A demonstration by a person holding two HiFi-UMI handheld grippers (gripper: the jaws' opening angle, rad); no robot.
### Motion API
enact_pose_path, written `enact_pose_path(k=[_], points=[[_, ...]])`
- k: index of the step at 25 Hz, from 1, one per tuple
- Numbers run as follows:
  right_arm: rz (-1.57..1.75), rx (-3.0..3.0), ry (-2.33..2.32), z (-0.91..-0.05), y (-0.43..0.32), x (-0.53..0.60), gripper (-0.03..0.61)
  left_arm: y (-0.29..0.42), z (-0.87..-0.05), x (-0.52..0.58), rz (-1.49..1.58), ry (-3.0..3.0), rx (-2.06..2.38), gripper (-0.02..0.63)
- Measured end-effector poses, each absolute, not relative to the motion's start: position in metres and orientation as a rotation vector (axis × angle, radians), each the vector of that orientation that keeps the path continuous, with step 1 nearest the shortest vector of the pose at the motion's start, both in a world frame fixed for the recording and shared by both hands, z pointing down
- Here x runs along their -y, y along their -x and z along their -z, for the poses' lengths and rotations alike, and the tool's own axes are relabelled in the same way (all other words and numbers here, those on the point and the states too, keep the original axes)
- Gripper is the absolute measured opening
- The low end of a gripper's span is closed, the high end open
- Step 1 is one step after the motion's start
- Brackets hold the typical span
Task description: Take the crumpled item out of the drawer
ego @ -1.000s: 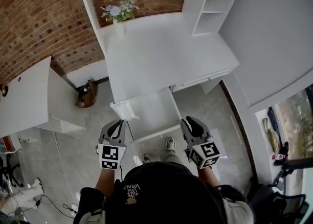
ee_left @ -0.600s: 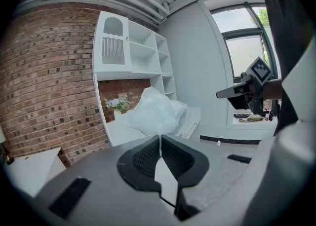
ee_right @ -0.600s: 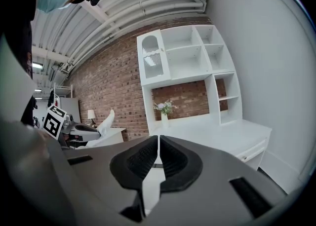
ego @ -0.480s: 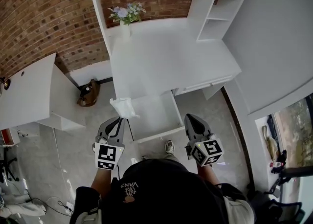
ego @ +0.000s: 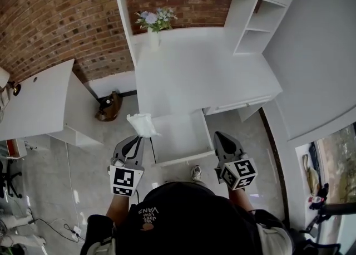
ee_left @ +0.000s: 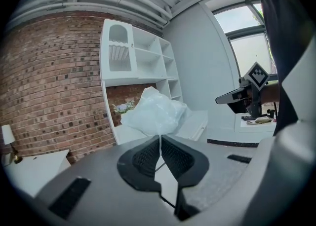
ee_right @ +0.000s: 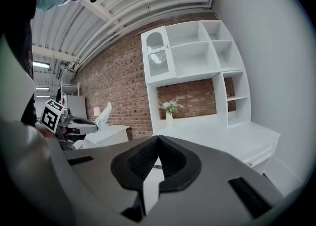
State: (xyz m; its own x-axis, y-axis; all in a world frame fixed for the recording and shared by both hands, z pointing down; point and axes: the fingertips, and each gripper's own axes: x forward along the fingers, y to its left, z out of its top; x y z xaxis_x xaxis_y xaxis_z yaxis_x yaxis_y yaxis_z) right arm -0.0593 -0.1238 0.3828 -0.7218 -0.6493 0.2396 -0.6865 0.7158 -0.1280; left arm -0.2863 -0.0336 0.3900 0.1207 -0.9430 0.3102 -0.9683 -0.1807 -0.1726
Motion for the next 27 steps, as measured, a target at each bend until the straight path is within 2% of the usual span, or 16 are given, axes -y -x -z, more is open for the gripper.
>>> enact_pose_path(k=[27], points=[[-0.284,2.779,-0.953,-0.391,0.074,0.142,0.0,0.281,-0.39,0.038,-0.494,-2.177,2.065,0.017]])
